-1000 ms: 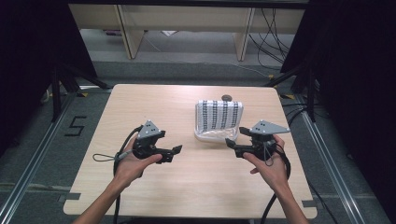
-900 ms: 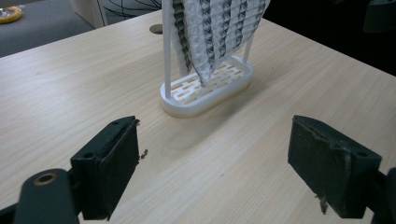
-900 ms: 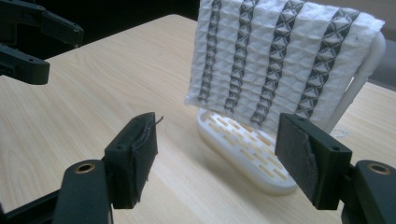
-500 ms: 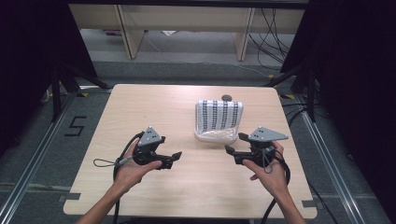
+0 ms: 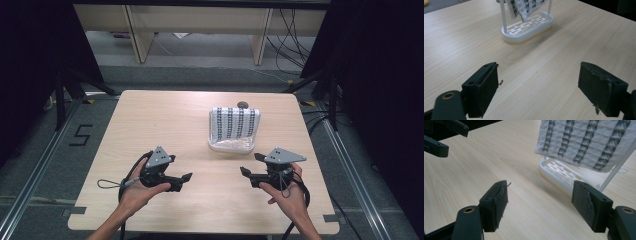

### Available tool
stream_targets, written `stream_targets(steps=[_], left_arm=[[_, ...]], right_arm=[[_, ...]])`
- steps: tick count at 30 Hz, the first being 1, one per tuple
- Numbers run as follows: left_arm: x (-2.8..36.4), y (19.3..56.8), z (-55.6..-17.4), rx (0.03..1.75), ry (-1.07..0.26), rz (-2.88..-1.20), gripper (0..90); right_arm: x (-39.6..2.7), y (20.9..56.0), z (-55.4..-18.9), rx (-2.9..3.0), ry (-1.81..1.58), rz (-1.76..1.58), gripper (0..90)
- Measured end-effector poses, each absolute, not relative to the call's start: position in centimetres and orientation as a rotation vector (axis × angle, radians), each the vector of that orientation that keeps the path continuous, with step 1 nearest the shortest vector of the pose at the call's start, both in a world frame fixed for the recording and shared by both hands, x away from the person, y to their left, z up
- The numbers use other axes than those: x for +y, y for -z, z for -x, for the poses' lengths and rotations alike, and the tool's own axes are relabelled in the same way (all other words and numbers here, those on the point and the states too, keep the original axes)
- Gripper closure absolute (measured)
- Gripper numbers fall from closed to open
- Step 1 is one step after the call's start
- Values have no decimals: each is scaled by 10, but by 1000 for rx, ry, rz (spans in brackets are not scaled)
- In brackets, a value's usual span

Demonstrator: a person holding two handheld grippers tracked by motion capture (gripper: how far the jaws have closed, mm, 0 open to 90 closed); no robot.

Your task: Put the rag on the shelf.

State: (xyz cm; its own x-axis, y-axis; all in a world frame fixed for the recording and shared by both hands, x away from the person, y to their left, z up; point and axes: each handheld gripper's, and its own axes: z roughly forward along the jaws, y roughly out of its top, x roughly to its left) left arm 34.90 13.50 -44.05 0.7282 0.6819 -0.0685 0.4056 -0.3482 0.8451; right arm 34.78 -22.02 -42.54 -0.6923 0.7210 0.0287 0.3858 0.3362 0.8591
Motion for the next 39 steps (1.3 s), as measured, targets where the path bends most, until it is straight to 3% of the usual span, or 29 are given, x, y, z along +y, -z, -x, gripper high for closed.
stream_targets(steps=[11,24,39], left_arm=[[144,461,-338,833,-360,-2002,160],[157,480,-324,831,-364,-2053,159],[161,490,-305,831,-386,-2079,159]], right_arm=[[-223,448,-335,2304,-1287,-977,295],[-228,463,-321,2324,-1283,-1011,170],[-238,482,-304,2361,-1218,-1020,172]])
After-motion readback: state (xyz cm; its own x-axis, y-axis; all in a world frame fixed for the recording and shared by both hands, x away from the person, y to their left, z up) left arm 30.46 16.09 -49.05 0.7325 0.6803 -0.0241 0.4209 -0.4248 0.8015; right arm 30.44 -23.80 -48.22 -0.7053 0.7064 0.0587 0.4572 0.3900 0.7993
